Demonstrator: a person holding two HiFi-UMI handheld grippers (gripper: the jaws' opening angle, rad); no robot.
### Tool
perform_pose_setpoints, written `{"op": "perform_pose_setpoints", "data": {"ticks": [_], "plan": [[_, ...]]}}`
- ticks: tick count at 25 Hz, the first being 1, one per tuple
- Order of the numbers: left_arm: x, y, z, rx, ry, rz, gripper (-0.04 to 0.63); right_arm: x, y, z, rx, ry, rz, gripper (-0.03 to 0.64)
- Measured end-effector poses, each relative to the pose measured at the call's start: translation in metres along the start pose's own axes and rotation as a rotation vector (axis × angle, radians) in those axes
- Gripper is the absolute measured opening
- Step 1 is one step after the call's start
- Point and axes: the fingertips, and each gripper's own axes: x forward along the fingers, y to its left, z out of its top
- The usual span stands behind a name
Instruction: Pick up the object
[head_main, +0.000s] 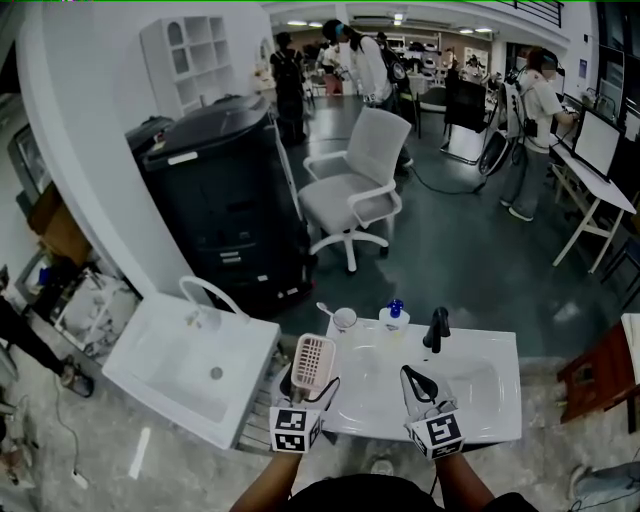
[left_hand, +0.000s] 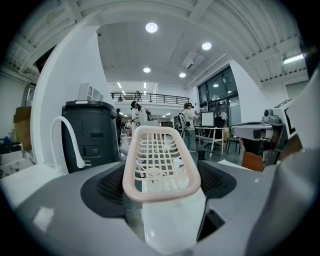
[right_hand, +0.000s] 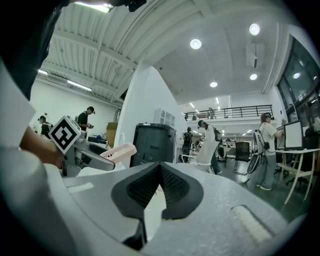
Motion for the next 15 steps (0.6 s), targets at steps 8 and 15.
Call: {"op": "perform_pose_setpoints", "data": {"ticks": [8,15], "plan": [[0.0006,-0.0024,0.0019,-0.027,0.006,-0.025,0.463,-0.0021,0.0012,0.0005,0.014,-0.008,0.000,0.002],[0.0032,0.0025,0.0044,-0.025,0.011,-0.015,0.463,-0.0038,-0.0017,0.0061,0.031,-0.029,-0.008,0.002]]}}
